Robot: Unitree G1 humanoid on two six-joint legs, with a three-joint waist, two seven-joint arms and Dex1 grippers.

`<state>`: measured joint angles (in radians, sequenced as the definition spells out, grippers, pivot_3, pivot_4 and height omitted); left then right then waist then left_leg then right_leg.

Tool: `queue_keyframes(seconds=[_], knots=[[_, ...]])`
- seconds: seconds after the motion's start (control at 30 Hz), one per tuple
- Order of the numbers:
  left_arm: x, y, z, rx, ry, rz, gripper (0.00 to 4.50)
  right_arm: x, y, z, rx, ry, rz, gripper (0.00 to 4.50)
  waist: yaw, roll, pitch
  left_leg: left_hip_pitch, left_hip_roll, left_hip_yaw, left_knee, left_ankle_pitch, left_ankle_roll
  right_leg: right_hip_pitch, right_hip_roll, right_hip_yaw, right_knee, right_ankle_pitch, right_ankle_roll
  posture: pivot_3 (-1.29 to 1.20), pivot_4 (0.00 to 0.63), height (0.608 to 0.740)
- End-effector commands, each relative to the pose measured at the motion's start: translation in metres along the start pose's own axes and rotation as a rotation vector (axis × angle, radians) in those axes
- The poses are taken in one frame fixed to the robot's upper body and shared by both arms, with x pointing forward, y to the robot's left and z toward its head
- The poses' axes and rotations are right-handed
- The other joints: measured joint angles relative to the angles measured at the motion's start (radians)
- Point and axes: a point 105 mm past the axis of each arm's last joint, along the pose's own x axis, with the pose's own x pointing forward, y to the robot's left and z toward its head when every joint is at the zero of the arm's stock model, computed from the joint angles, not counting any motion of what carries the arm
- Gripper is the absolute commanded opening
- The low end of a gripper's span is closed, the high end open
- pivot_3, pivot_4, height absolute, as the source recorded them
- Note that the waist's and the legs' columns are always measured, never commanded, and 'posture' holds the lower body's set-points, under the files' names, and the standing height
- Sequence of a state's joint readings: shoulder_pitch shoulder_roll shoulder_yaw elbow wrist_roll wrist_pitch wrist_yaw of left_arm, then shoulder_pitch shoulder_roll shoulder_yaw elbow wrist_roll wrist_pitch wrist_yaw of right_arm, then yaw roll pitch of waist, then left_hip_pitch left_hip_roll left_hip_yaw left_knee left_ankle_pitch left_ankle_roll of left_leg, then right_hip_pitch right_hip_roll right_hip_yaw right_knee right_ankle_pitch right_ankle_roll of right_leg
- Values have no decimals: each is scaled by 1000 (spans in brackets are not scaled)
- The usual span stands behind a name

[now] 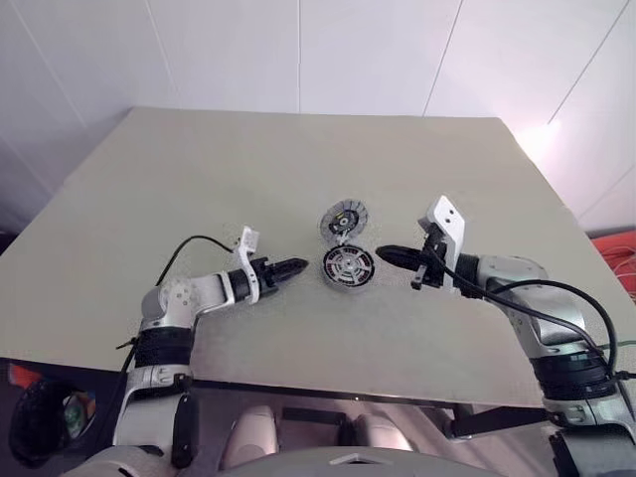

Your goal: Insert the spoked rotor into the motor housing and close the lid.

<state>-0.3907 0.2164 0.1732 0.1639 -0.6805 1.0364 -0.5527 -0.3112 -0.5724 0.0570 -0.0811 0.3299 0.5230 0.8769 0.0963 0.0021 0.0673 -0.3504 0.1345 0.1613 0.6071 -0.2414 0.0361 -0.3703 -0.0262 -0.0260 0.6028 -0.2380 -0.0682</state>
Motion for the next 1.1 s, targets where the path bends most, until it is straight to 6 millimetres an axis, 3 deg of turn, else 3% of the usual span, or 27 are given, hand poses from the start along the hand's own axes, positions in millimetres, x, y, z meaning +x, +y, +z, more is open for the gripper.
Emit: queue_keyframes(seconds=[0.03,0.2,0.47,0.8,1.1], knots=[[-12,-11,27,238,-101,10,2020,18,-1,12,-23,-26,-11,0,-2,0,0,0,0,0,0,0,0,0,0,0,0,0,0,0,0,740],[-21,-14,42,361,-169,49,2020,35,4,6,-7,-8,17,0,0,1,1,0,0,0,0,0,-1,0,0,0,0,0,0,0,0,740],[-26,-13,52,385,-231,91,2020,46,9,-30,52,70,14,0,-3,1,1,1,0,0,0,-1,-5,1,0,0,2,0,-1,0,0,740],[-22,-17,54,411,-227,69,2020,35,1,13,-45,-28,15,0,-2,1,1,1,0,0,0,1,-5,0,0,0,3,0,-1,0,0,740],[-22,-17,52,436,-223,69,2020,36,12,-33,-2,101,42,0,-2,1,1,2,0,0,0,1,-4,1,0,0,3,0,-1,0,0,740]])
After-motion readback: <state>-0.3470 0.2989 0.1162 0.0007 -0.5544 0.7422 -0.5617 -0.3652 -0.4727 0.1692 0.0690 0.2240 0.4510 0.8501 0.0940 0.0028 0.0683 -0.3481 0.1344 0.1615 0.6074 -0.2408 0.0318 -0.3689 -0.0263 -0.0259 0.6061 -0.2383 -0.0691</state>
